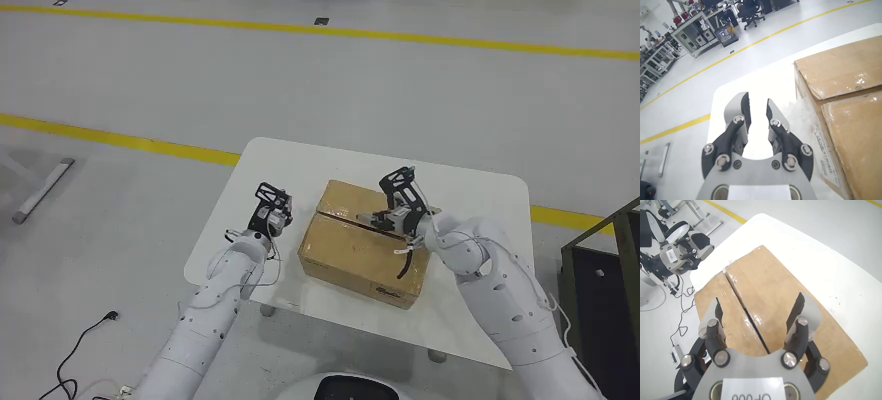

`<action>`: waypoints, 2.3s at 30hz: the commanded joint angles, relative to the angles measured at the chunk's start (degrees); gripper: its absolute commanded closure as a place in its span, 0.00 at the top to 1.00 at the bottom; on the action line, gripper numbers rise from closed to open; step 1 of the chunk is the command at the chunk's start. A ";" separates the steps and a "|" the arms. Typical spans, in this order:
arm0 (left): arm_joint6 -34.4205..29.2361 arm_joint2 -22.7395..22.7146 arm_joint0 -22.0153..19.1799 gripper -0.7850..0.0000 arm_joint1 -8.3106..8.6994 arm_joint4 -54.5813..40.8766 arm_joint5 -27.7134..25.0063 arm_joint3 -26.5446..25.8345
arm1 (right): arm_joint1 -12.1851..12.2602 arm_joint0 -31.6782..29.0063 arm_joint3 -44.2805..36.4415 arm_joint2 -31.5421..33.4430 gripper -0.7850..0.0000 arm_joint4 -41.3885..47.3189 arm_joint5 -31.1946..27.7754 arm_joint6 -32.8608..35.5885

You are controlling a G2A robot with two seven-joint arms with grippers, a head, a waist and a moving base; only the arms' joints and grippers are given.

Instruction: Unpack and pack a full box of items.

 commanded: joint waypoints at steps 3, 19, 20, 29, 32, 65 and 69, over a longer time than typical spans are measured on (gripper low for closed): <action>-0.22 -0.16 0.50 0.20 0.00 0.29 0.41 -0.17 | 0.05 -0.03 -0.27 -0.19 0.26 0.02 -0.58 0.25; -2.04 -1.90 1.49 1.00 1.66 9.85 -5.19 -4.04 | 1.44 -2.94 -3.50 6.55 0.69 -2.02 -3.55 -8.32; -2.74 -1.82 1.26 1.00 1.66 9.95 -5.75 -3.77 | 1.55 -3.31 -3.66 6.94 0.69 -2.08 -3.64 -8.29; -16.14 -2.07 -4.82 1.00 -0.46 -7.64 -10.16 2.32 | 1.88 -4.82 -5.10 7.39 0.64 -2.37 -2.94 -7.21; -18.11 -2.52 -6.01 1.00 -0.88 -11.74 -9.96 3.07 | 1.82 -4.81 -5.13 6.93 0.66 -2.02 -2.71 -7.20; -27.11 -2.71 -13.33 0.65 -3.23 -35.81 -14.33 16.03 | 2.01 -4.06 -3.86 5.91 0.47 -1.50 -2.22 -7.56; -26.29 -2.11 -13.72 0.56 -3.30 -35.18 -14.55 17.05 | 2.02 -3.95 -3.97 5.72 0.47 -1.38 -2.30 -7.63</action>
